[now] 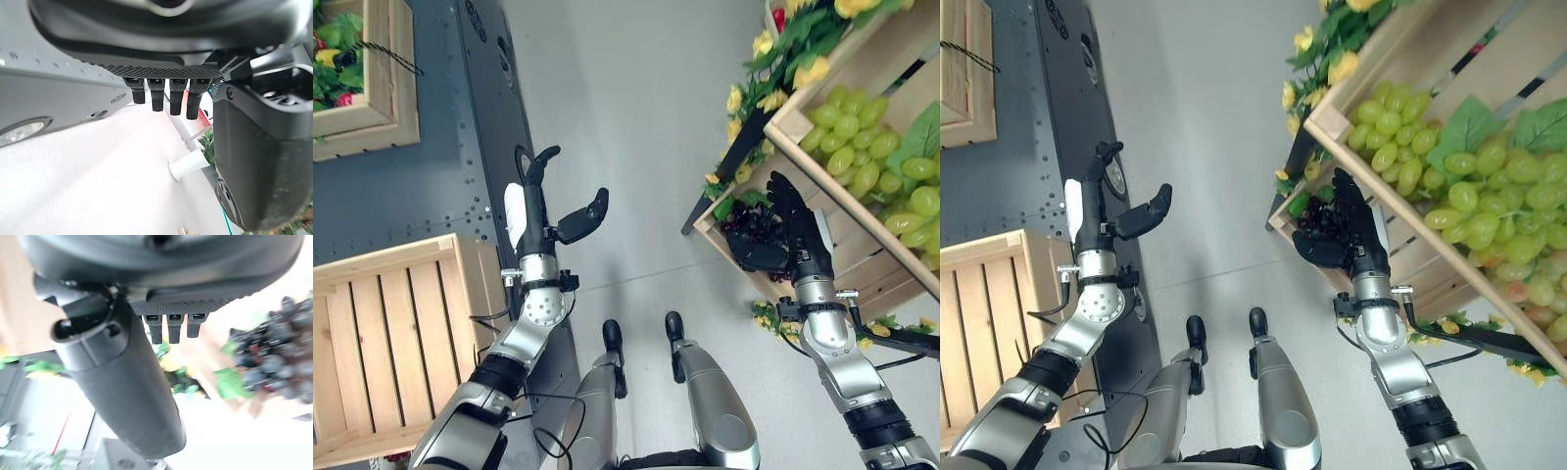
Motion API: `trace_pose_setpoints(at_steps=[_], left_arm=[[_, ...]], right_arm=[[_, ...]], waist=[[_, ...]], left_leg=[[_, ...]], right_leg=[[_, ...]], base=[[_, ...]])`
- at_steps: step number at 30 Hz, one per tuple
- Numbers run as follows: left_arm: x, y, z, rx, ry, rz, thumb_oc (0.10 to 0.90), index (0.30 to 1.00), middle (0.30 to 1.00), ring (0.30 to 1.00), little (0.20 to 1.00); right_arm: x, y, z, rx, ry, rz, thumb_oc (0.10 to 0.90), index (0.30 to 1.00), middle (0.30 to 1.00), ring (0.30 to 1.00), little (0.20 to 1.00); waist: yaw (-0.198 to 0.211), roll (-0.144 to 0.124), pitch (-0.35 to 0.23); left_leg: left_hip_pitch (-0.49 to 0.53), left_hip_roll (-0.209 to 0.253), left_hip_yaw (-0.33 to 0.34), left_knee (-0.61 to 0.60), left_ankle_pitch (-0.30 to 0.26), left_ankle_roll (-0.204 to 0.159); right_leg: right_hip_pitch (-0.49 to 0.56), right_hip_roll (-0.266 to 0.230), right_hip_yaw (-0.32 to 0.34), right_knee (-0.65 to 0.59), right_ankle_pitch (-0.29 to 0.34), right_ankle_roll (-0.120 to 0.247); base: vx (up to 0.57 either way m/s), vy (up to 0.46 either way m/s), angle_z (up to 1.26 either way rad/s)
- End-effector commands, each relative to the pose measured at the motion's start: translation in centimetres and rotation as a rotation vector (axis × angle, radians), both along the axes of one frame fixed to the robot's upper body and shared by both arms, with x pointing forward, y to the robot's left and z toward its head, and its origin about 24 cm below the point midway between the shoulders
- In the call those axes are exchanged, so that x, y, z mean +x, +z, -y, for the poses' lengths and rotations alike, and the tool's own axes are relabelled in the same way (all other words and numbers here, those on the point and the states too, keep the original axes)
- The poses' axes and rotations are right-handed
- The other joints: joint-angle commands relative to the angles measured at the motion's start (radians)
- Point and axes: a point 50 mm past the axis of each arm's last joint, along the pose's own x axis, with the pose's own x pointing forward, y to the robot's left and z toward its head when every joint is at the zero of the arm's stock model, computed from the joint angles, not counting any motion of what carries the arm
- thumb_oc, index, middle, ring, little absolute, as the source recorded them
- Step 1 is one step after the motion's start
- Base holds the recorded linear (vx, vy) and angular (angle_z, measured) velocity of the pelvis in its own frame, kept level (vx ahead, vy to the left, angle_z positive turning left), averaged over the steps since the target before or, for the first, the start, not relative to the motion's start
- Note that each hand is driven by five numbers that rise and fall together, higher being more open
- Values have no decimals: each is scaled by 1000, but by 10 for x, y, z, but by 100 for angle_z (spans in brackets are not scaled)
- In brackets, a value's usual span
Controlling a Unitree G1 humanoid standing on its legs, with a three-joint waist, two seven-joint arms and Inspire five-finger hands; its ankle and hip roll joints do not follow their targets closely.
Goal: Pick up the fruits from the basket on one side to the basket on the other side
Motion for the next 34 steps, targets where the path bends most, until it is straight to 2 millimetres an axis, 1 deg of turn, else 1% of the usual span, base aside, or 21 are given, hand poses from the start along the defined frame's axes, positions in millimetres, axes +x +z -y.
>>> trace_pose_setpoints(at_steps=[1,6,9,13,17,18,19,20,22,23,24,27,29,31,33,34], left_arm=[[-4,42,0,10,-68,220,800,900,900,900,900],[-12,25,-7,7,-64,157,800,900,900,900,900],[-13,24,-9,-3,-62,142,800,900,900,900,900],[-17,17,-9,-18,-77,114,800,900,900,900,900],[-22,5,-11,-44,-111,53,800,900,900,900,900],[-22,4,-11,-59,-125,43,800,900,900,900,900],[-24,-2,-10,-170,-186,7,800,900,900,900,900],[-24,-2,-10,-170,-186,7,800,900,900,900,900],[-29,-17,0,-269,-285,-60,800,900,900,900,900],[-30,-20,2,-284,-299,-73,800,900,900,900,900],[-34,-30,5,-336,-330,-113,800,900,900,900,900],[-38,-41,9,-413,-362,-174,800,900,900,900,900],[-42,-54,11,-492,-398,-244,800,900,900,900,900],[-45,-59,14,-514,-418,-270,800,900,900,900,900],[-51,-76,18,-548,-458,-360,800,900,900,900,900],[-52,-78,18,-551,-460,-372,800,900,900,900,900]], right_arm=[[-14,50,-10,41,163,263,800,900,900,900,900],[-16,31,-7,41,139,193,800,900,900,900,900],[-17,29,-6,58,142,184,800,900,900,900,900],[-18,29,-11,104,241,157,800,900,900,900,900],[-20,17,-14,188,362,59,800,900,900,900,900],[-20,15,-15,208,380,43,800,900,900,900,900],[-22,6,-18,270,415,-1,800,900,900,900,900],[-22,6,-18,270,416,-1,800,900,900,900,900],[-23,-11,-25,377,427,-70,800,900,900,900,900],[-23,-15,-26,388,422,-82,800,900,900,900,900],[-25,-28,-31,393,420,-127,800,900,900,900,900],[-27,-47,-36,398,396,-214,800,900,900,900,900],[-29,-66,-39,376,370,-288,800,900,900,900,900],[-30,-74,-40,367,345,-317,800,900,900,900,900],[-35,-98,-44,375,333,-427,800,900,900,900,900],[-35,-101,-44,378,330,-443,800,900,900,900,900]], waist=[[26,-8,-74],[38,-3,-137],[41,-3,-151],[50,-3,-175],[60,-7,-218],[61,-7,-223],[68,-7,-239],[67,-7,-240],[80,-4,-270],[82,-4,-276],[91,-3,-296],[102,1,-320],[113,3,-345],[119,4,-355],[133,6,-374],[134,6,-376]], left_leg=[[38,-45,9,-45,-52,-14],[97,-41,2,-124,-31,-18],[110,-41,2,-130,-33,-16],[136,-40,-7,-149,-32,-17],[161,-39,-25,-178,-22,-20],[164,-40,-28,-184,-19,-21],[170,-40,-35,-199,-11,-23],[170,-40,-35,-199,-11,-23],[183,-40,-47,-215,-6,-25],[184,-40,-49,-217,-5,-25],[194,-40,-56,-228,-3,-26],[201,-39,-63,-236,-1,-25],[209,-40,-72,-240,-3,-24],[212,-40,-73,-240,-4,-23],[222,-43,-75,-234,-12,-21],[223,-44,-75,-233,-12,-21]], right_leg=[[78,40,-32,-91,1,20],[148,45,-33,-163,9,18],[163,46,-36,-171,6,17],[191,44,-41,-190,7,15],[219,36,-47,-222,20,17],[223,35,-49,-227,22,18],[231,32,-54,-240,30,20],[232,32,-54,-241,30,20],[247,27,-61,-264,40,21],[250,26,-64,-267,42,21],[258,22,-70,-279,47,23],[267,16,-81,-291,52,24],[277,10,-93,-300,53,24],[283,6,-100,-306,56,25],[297,-5,-114,-320,60,26],[299,-6,-115,-321,61,26]], base=[[105,7,13],[73,6,12],[27,0,5],[22,4,10],[44,12,8],[33,16,7],[22,13,7],[39,25,9],[39,24,8],[49,22,3],[42,21,1],[31,29,11],[42,25,23],[29,15,9],[33,19,4],[0,0,0]])
